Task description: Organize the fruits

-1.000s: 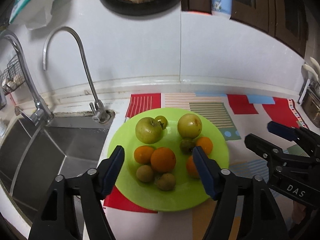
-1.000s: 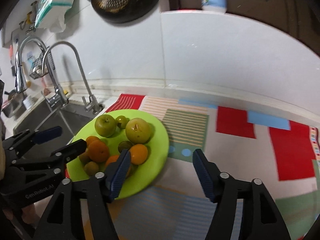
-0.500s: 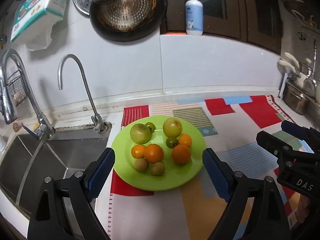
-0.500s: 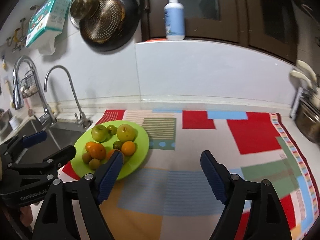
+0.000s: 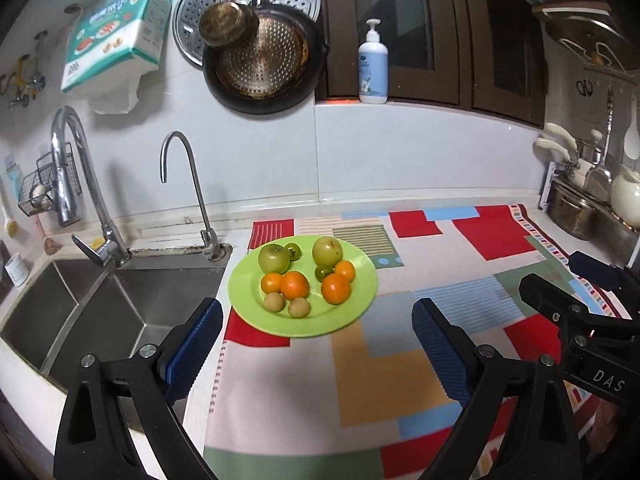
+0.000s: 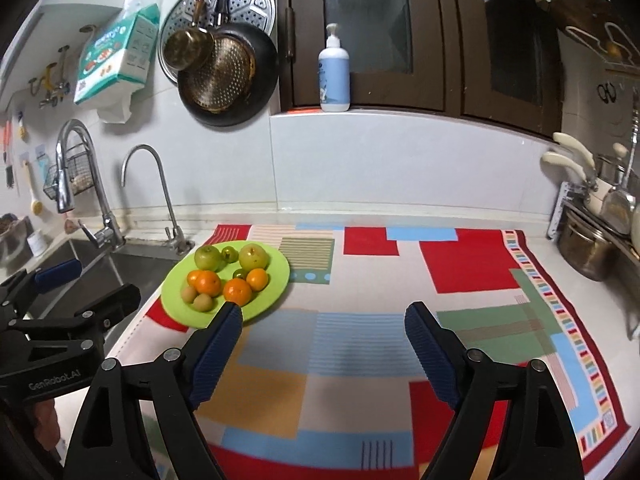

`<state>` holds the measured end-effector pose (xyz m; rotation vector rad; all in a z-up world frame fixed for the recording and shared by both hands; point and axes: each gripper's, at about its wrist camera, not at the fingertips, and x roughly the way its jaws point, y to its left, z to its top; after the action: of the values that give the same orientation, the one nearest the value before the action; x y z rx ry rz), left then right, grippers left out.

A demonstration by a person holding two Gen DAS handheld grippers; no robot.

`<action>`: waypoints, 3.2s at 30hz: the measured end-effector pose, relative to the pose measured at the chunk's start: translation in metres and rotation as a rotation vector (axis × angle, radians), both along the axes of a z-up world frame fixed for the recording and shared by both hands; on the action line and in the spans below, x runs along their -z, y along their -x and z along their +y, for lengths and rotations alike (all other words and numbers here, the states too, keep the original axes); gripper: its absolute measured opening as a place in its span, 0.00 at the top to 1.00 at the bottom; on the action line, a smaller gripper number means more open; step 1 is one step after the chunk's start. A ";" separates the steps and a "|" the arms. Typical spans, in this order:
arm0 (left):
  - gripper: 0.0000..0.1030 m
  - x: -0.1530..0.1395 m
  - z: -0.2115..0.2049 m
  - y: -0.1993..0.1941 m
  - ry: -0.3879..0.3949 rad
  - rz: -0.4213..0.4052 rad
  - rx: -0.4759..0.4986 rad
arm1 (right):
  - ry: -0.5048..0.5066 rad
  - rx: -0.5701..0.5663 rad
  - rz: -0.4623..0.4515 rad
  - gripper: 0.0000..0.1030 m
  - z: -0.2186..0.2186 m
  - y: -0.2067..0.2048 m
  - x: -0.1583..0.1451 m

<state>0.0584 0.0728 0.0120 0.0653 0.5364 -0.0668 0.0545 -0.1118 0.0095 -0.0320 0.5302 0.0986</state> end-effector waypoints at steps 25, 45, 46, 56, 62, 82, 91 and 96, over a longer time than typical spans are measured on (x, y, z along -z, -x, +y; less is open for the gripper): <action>0.00 -0.014 -0.023 0.104 -0.001 -0.041 -0.010 | 0.002 0.016 -0.060 0.16 -0.031 0.112 -0.016; 0.00 -0.020 -0.033 0.124 -0.017 -0.061 -0.008 | -0.006 0.015 -0.074 0.16 -0.042 0.131 -0.016; 0.00 -0.020 -0.033 0.124 -0.018 -0.062 -0.008 | -0.005 0.015 -0.076 0.16 -0.043 0.133 -0.017; 0.00 -0.019 -0.037 0.127 -0.028 -0.066 -0.011 | -0.007 0.017 -0.076 0.16 -0.045 0.135 -0.018; 0.00 -0.019 -0.037 0.128 -0.031 -0.067 -0.011 | -0.008 0.016 -0.076 0.16 -0.046 0.136 -0.017; 0.00 -0.019 -0.039 0.129 -0.044 -0.072 -0.034 | -0.009 0.017 -0.071 0.16 -0.048 0.137 -0.018; 0.00 -0.019 -0.039 0.128 -0.045 -0.068 -0.030 | -0.008 0.016 -0.070 0.16 -0.048 0.136 -0.018; 0.00 -0.019 -0.039 0.128 -0.043 -0.066 -0.030 | -0.009 0.015 -0.068 0.16 -0.048 0.135 -0.018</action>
<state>-0.0699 0.0339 0.0307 0.1013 0.4724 -0.0235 -0.0801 -0.1600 0.0272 -0.0227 0.4623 0.0844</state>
